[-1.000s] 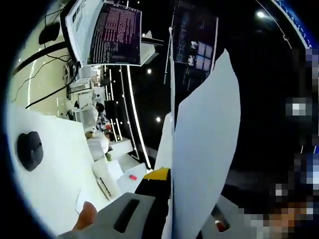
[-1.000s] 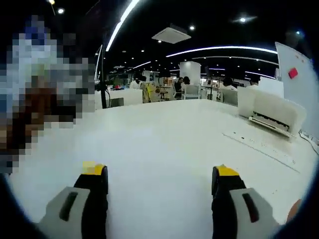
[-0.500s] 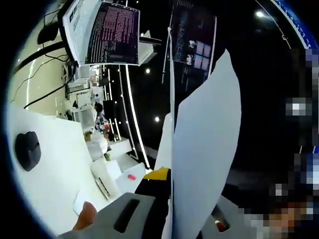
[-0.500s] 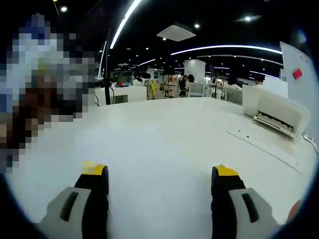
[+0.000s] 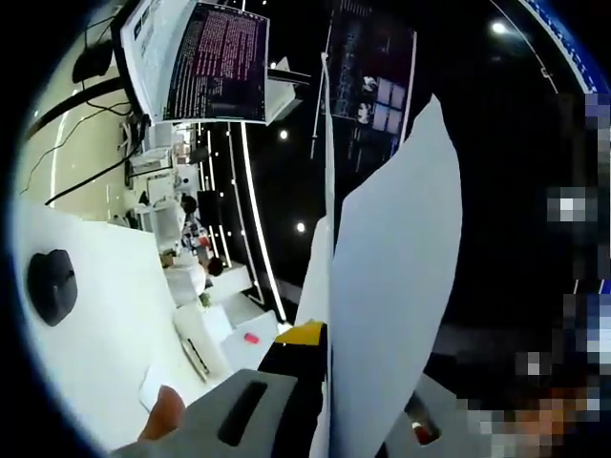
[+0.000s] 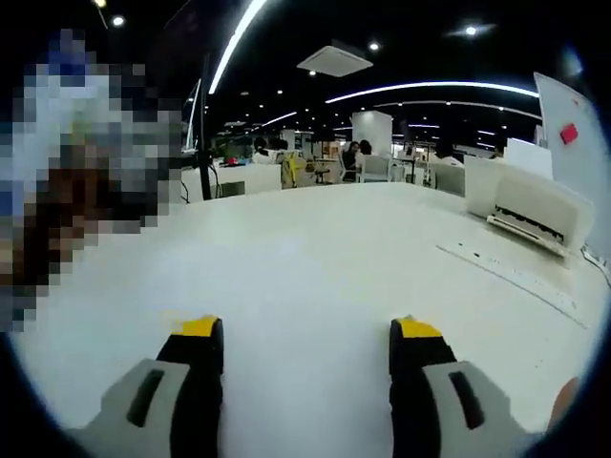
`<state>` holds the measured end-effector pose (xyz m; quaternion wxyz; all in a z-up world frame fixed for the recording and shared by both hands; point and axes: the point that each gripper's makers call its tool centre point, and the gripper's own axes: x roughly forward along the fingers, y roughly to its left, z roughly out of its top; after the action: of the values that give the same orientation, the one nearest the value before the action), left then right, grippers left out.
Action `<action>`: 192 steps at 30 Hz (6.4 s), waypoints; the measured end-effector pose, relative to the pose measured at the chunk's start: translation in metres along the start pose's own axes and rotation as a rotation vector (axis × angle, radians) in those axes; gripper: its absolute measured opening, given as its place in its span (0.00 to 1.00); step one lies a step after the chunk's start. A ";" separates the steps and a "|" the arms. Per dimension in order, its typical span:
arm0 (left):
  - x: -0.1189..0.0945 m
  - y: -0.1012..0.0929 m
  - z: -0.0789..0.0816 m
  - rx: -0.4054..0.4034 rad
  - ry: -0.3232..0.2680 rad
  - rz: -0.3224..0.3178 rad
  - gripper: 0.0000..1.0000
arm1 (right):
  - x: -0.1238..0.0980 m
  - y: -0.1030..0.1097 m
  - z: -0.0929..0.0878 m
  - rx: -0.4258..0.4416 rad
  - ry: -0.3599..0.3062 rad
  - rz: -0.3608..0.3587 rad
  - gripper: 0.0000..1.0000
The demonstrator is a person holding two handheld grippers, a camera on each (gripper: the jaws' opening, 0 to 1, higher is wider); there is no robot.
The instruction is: Organize the stack of printing papers by aligning and flattening the scattered papers on the table
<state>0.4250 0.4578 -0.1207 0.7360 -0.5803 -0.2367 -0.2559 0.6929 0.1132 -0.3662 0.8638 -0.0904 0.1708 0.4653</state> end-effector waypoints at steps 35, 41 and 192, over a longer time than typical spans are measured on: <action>-0.005 -0.003 0.006 0.010 0.009 0.004 0.05 | 0.003 -0.007 -0.001 -0.047 0.153 -0.014 0.54; -0.006 -0.004 0.013 0.023 0.001 0.006 0.05 | 0.000 -0.020 -0.005 -0.011 0.240 -0.016 0.57; -0.016 0.060 -0.203 -0.300 0.271 0.062 0.06 | -0.167 0.186 0.169 0.179 -0.363 0.251 0.04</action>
<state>0.4620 0.2731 -0.2184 0.6739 -0.6508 -0.0765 -0.3413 0.4879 0.1398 -0.1454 0.8202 0.0938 0.0632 0.5608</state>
